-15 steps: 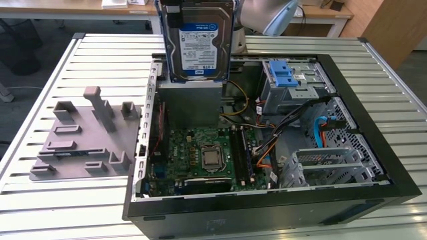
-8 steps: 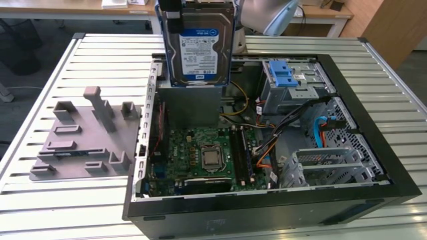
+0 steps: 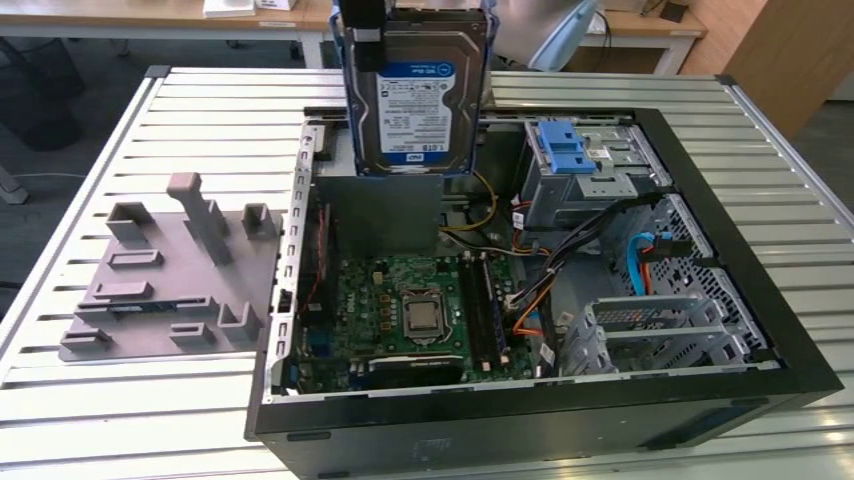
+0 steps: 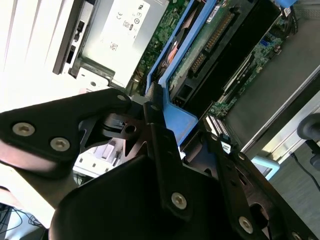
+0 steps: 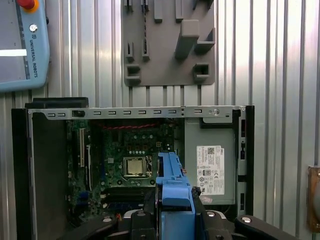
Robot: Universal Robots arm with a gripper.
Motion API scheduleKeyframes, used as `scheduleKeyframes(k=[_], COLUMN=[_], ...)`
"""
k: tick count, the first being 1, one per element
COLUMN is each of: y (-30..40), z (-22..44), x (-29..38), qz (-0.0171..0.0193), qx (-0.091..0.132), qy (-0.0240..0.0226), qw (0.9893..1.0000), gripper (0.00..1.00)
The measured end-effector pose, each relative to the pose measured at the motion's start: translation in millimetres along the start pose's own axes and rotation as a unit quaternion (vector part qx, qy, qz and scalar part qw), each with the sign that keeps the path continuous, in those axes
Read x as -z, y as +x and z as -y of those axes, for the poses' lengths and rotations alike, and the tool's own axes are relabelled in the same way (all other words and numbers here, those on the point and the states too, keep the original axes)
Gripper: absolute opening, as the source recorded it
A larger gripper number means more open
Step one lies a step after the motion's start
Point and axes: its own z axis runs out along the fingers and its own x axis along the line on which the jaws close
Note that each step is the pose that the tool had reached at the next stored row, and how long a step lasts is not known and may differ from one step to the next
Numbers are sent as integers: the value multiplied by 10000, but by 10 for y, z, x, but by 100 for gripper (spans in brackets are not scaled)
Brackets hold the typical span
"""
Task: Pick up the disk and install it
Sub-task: 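Pick up the disk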
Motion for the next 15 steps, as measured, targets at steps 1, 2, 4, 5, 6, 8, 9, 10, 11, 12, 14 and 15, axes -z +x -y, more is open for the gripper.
scheduleKeyframes(k=[1, 2, 4, 5, 6, 8, 9, 10, 11, 12, 14, 15], y=[0, -1, -2, -2, -1, -2, -2, -3, -3, -3, -1, 0], z=[25, 51, 99, 121, 141, 185, 206, 226, 248, 265, 293, 300], x=[-2, -3, -6, -7, -8, -10, -11, -12, -13, -14, -17, -18], qz=[0, 0, 0, 0, 0, 0, 0, 0, 0, -1, 0, 0], qx=[0, 0, 0, 0, -1, 0, 0, 0, 0, 0, -2, -6], qy=[-2, -5, -11, -16, -19, -25, -29, -32, -35, -37, -41, -42], qw=[10000, 10000, 10000, 10000, 10000, 10000, 10000, 10000, 10000, 10000, 10000, 10000], gripper=[36, 36, 36, 36, 36, 36, 36, 36, 36, 36, 36, 36])
